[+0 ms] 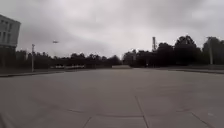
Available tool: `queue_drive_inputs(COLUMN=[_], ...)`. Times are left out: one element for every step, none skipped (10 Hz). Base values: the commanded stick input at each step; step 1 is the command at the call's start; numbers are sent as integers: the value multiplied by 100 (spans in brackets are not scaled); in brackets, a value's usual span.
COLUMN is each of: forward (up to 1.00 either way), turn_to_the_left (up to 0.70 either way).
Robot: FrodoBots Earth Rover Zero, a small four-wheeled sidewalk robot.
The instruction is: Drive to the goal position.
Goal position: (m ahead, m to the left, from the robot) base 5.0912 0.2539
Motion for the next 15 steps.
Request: queue_drive_inputs(forward=[70,70,70,70,70,70,70,70,70,70,70,70,70,70,70], turn_to_the_left=[-12,-20,-28,-24,-14,-3,0,0,0,0,0,0,0,0,0])
